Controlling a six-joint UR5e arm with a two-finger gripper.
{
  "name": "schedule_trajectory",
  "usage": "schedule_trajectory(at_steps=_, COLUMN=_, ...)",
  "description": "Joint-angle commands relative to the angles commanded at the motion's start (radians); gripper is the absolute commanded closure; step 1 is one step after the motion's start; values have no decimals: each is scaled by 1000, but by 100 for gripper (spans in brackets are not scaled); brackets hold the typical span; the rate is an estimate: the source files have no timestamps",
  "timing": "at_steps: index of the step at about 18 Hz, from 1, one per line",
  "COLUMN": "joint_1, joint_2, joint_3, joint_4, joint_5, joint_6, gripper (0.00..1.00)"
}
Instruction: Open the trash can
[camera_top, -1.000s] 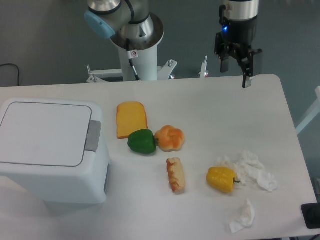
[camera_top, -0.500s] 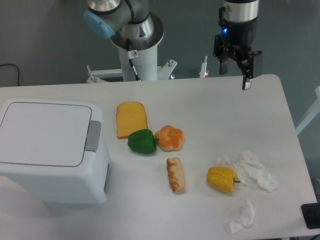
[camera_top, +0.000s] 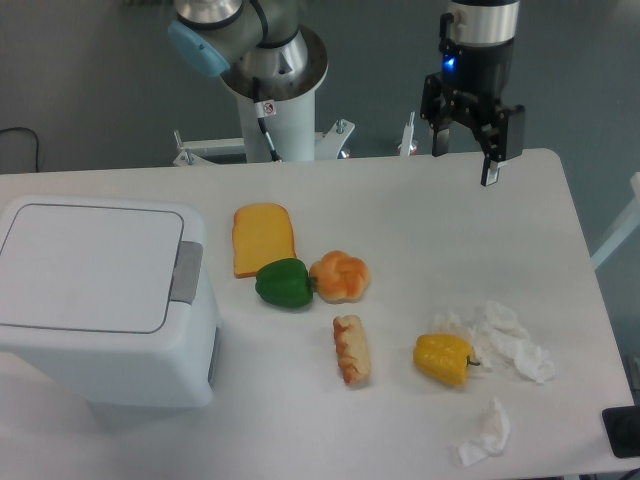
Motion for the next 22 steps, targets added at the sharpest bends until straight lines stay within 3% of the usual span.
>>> schedule_trajectory(at_steps=4, joint_1=-64, joint_2=-17, joint_3=29, joint_4=-6, joint_5=-8, joint_6=-107, gripper=0)
schedule_trajectory(at_steps=8, joint_1=-103, joint_2=-32, joint_3=41, joint_4=2, joint_5=-41, joint_6=-334, gripper=0)
schedule_trajectory(at_steps=14, joint_1=-136, joint_2=-57, joint_3=72, joint_4=3, joint_5=-127, joint_6=-569, gripper=0)
schedule_trajectory(at_steps=22, joint_1=-209, joint_2=-92, joint_3=103, joint_4=11, joint_5=-137, joint_6=-813, gripper=0)
